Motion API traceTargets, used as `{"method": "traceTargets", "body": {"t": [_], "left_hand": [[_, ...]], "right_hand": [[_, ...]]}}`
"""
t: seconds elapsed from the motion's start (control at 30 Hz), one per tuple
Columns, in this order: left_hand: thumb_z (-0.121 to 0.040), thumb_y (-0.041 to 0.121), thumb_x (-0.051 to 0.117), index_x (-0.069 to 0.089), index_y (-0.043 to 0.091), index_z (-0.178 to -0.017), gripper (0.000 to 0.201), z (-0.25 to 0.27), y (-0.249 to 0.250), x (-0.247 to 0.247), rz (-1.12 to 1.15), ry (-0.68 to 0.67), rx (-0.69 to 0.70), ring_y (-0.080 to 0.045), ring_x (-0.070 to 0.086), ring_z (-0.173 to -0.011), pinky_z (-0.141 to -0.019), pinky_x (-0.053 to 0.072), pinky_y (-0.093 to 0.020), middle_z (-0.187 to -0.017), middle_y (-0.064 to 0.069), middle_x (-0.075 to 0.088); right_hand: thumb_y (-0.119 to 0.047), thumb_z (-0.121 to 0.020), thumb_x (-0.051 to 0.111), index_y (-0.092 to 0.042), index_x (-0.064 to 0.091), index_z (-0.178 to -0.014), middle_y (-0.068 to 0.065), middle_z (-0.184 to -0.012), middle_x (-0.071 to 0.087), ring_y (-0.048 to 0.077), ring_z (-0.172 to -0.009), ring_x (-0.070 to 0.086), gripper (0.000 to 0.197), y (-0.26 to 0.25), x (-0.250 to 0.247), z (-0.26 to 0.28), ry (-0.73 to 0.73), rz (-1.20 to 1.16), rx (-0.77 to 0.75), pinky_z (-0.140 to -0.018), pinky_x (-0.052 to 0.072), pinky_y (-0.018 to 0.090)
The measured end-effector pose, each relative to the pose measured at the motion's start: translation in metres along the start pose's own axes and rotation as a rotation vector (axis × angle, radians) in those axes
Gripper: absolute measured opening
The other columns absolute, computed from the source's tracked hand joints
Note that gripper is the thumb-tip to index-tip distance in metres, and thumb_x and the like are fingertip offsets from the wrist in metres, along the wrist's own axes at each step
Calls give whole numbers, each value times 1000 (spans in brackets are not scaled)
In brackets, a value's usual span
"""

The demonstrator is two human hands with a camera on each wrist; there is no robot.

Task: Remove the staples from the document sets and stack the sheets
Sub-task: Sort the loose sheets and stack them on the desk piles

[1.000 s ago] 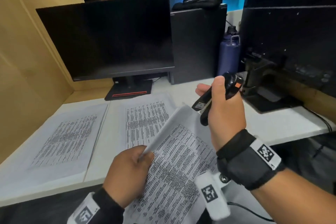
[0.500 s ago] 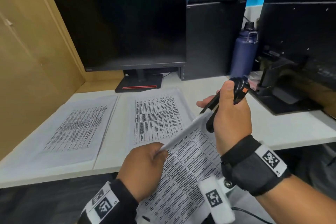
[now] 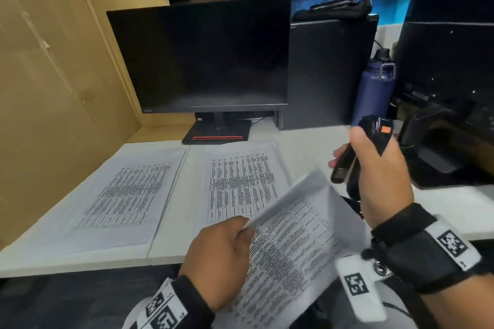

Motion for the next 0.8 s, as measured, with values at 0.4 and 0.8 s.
{"method": "traceTargets", "body": {"t": [0.4,0.8], "left_hand": [[-89,-5,63,58,-9,-132,44,-159,-55,-68,424,62,-545,-31,60,-96,-91,55,-42,-109,-18,62],[-95,-2,56,53,-2,-134,40,-184,-70,-51,358,-58,-709,-34,57,-109,-103,54,-47,-122,-18,54]], "right_hand": [[-38,-90,63,-5,67,-68,17,-67,68,31,-66,64,40,54,-81,-56,-206,1053,372,-58,43,34],[-49,-85,64,-12,68,-103,10,-99,71,30,-90,66,42,75,-86,-56,-164,1177,354,-79,51,37]]}}
Point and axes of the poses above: each hand's wrist, its own z-axis away from the middle knuckle, its own x-axis out of the palm, y = z × x, the point moved 1 cm from there along -z, towards the middle knuckle
